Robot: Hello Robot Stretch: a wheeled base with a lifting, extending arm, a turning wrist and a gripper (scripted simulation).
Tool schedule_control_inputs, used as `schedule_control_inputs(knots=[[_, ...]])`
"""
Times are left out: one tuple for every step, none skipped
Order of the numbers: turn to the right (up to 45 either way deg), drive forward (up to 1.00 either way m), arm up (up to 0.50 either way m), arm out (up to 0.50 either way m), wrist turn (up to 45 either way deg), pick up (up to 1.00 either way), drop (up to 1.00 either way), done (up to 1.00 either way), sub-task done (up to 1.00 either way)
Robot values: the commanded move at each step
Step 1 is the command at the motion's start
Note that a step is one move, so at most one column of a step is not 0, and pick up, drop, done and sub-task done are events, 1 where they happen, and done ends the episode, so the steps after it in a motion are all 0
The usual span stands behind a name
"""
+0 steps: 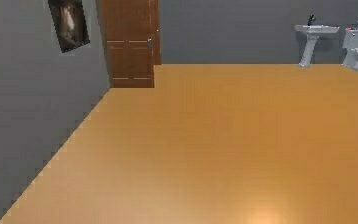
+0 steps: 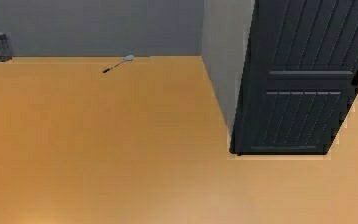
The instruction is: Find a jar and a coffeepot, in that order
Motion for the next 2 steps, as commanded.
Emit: schedule_control_inputs(knots=[[0.0, 1.0, 0.0, 0.0, 0.0, 0.0, 0.0, 0.0, 0.0], [0.0, 1.0, 0.0, 0.0, 0.0, 0.0, 0.0, 0.0, 0.0]])
